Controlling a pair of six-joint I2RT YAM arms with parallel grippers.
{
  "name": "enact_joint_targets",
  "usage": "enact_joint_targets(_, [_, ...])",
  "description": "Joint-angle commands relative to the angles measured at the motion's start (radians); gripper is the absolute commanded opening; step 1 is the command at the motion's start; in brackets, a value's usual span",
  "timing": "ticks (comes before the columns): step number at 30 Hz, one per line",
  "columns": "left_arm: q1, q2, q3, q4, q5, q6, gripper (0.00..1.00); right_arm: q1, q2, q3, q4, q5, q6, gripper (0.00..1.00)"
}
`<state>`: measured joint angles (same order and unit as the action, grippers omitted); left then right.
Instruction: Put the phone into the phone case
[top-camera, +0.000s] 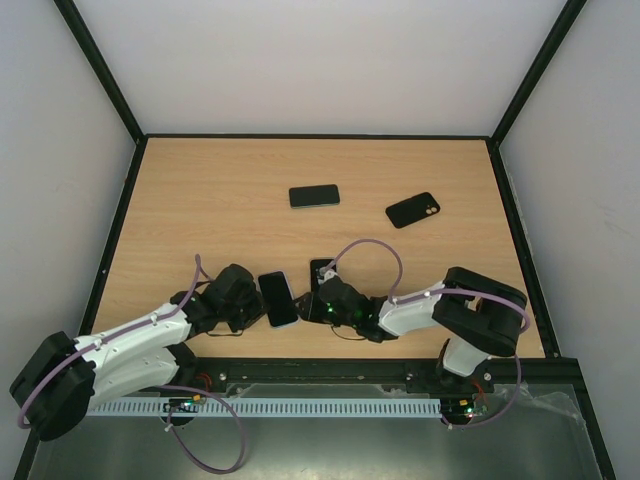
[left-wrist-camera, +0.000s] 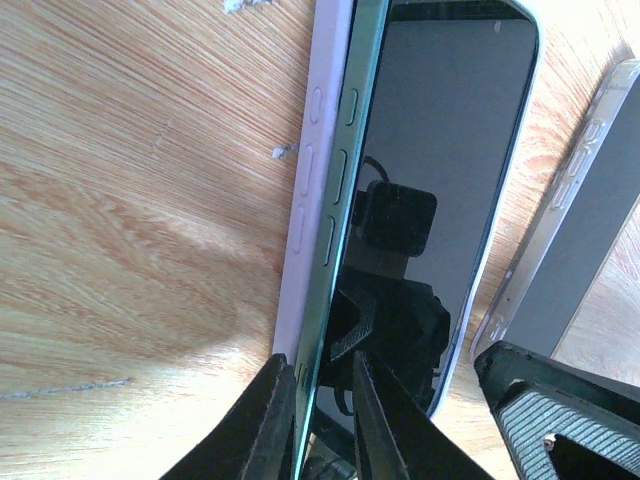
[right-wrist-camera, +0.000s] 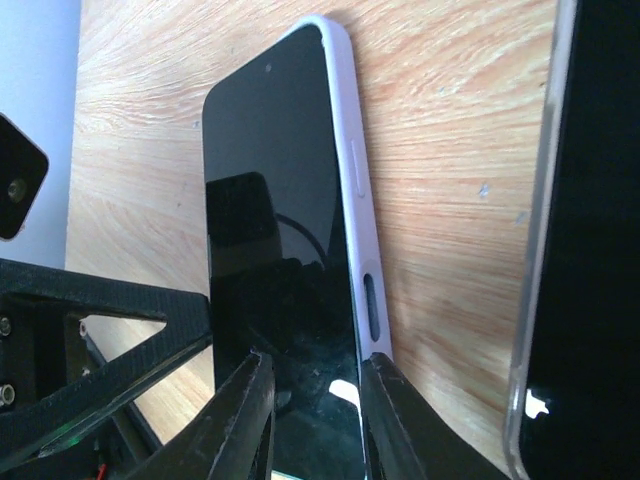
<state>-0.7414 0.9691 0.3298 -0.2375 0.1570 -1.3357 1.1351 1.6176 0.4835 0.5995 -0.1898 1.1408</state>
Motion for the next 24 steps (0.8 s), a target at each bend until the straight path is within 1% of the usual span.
enact_joint_targets(1, [-0.003,-0.003,-0.011,-0.012,-0.011,-0.002,0.19,0.005,-0.018,0.024,-0.087,0.069,-0.04,0.26])
enact_joint_targets(10, [-0.006,0.002,-0.017,0.001,-0.007,-0.009,0.18,0.006,0.061,0.011,0.02,-0.014,-0.02,0.21])
enact_joint_targets(14, [-0.013,0.007,-0.036,0.04,0.001,-0.03,0.18,0.005,0.072,0.008,0.057,-0.031,-0.008,0.19])
enact_joint_targets(19, [-0.043,0.021,-0.045,0.128,0.018,-0.08,0.14,0.01,0.091,0.009,0.087,-0.05,-0.002,0.17])
enact_joint_targets(24, [-0.08,0.066,-0.027,0.189,0.027,-0.095,0.07,0.014,0.102,0.012,0.098,-0.06,-0.001,0.17])
